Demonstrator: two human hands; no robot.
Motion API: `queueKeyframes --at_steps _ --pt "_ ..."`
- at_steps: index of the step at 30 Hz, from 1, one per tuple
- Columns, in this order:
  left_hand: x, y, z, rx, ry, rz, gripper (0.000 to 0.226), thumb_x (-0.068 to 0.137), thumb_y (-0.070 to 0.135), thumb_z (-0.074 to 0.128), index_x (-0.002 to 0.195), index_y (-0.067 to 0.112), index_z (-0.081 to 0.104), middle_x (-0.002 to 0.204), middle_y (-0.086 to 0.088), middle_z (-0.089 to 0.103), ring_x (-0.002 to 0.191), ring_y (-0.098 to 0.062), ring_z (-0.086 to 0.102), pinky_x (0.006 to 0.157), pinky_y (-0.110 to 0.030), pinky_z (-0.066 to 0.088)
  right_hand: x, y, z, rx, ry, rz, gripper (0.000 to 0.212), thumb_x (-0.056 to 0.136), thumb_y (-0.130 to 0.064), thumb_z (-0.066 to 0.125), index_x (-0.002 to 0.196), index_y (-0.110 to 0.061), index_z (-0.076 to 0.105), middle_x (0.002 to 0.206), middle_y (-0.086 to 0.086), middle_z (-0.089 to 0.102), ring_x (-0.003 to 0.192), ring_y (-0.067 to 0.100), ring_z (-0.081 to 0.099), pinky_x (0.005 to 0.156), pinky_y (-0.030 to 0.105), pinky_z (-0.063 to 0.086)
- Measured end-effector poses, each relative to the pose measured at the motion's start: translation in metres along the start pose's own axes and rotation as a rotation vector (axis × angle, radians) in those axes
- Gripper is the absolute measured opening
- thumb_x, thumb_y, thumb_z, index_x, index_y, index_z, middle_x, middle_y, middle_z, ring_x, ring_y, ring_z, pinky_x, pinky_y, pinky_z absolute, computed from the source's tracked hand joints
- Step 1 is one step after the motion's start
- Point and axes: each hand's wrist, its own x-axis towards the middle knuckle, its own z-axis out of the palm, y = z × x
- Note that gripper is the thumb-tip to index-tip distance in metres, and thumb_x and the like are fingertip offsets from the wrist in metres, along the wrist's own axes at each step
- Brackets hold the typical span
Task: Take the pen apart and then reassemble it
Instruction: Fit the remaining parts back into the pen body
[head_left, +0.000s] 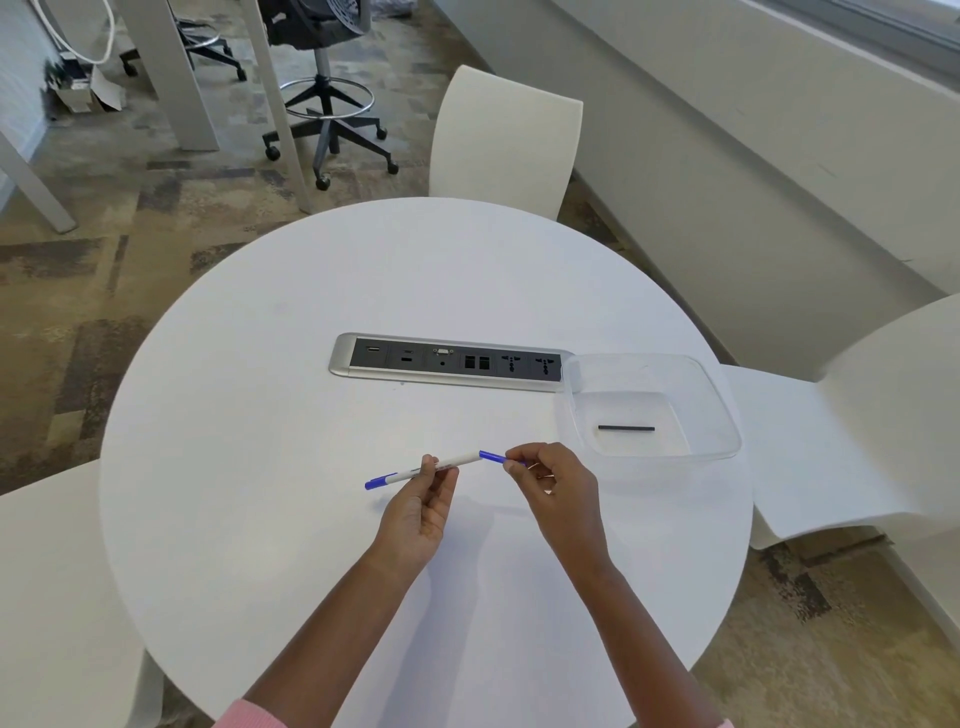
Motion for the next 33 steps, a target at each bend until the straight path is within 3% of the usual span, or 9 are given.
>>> queueKeyframes --at_steps 6,9,15,18,22,25,29,33 --pt "0.003 -0.001 0.000 0.036 0.005 0.046 0.010 0.089 0.006 0.053 0.081 0.001 0.058 0.054 -0.007 0.067 0.047 -0.014 0.067 0.072 -0.028 0.056 0.003 0.003 -0.005 -0.174 -0.058 -0.182 0.010 0.081 -0.003 0.061 0.087 -0.009 0.067 0.081 0.000 0.057 0.075 0.001 0.053 0.066 0.007 0.042" --pt "0.001 -0.002 0.003 0.135 0.001 0.100 0.010 0.088 0.005 0.056 0.080 0.000 0.059 0.065 -0.007 0.064 0.052 -0.013 0.067 0.055 -0.025 0.059 0.006 0.004 -0.006 -0.264 -0.081 -0.272 0.011 0.081 -0.004 0.058 0.087 -0.007 0.067 0.081 0.005 0.058 0.074 0.005 0.047 0.067 0.004 0.039" --pt "-0.004 -0.006 0.011 0.233 -0.049 0.144 0.009 0.088 0.005 0.056 0.081 0.001 0.059 0.076 -0.008 0.060 0.070 -0.016 0.063 0.056 -0.022 0.058 0.008 0.002 -0.003 -0.153 -0.080 -0.154 0.007 0.081 -0.007 0.063 0.084 -0.010 0.068 0.077 0.001 0.062 0.068 0.004 0.053 0.065 0.011 0.043" --pt "-0.005 -0.007 0.013 0.274 -0.066 0.150 0.007 0.087 0.005 0.057 0.082 0.002 0.061 0.075 -0.007 0.062 0.066 -0.015 0.066 0.056 -0.021 0.058 0.007 0.002 -0.001 -0.091 -0.084 -0.063 0.006 0.082 -0.010 0.063 0.086 -0.012 0.067 0.077 -0.002 0.063 0.076 0.002 0.055 0.064 0.008 0.043" --pt "-0.004 -0.009 0.013 0.293 -0.068 0.165 0.006 0.086 0.002 0.057 0.082 0.002 0.061 0.081 -0.006 0.059 0.071 -0.015 0.064 0.056 -0.019 0.057 0.006 0.001 -0.002 -0.023 -0.091 0.009 0.015 0.080 -0.008 0.065 0.093 -0.015 0.064 0.082 0.001 0.064 0.074 -0.001 0.056 0.064 0.006 0.044" --pt "-0.004 -0.010 0.015 0.282 -0.064 0.171 0.005 0.086 0.002 0.057 0.083 0.001 0.060 0.081 -0.006 0.059 0.077 -0.017 0.061 0.059 -0.019 0.058 0.005 0.001 -0.004 -0.042 -0.074 -0.016 0.017 0.079 -0.003 0.064 0.094 -0.011 0.064 0.083 0.001 0.063 0.073 -0.001 0.057 0.064 0.005 0.044" --pt "-0.004 -0.012 0.017 0.285 -0.060 0.179 0.005 0.086 0.002 0.057 0.083 0.001 0.061 0.083 -0.008 0.059 0.078 -0.018 0.060 0.062 -0.021 0.057 0.004 0.003 -0.007 -0.099 -0.062 -0.069 0.009 0.082 -0.004 0.061 0.089 -0.008 0.065 0.085 0.004 0.066 0.077 0.012 0.060 0.069 0.014 0.045" --pt "-0.004 -0.015 0.018 0.295 -0.069 0.185 0.005 0.086 0.003 0.057 0.084 0.002 0.061 0.084 -0.008 0.060 0.081 -0.018 0.061 0.070 -0.023 0.058 0.006 0.001 -0.009 -0.133 -0.065 -0.075 0.007 0.084 -0.006 0.058 0.087 -0.007 0.065 0.079 -0.001 0.060 0.072 0.009 0.054 0.066 0.011 0.040"
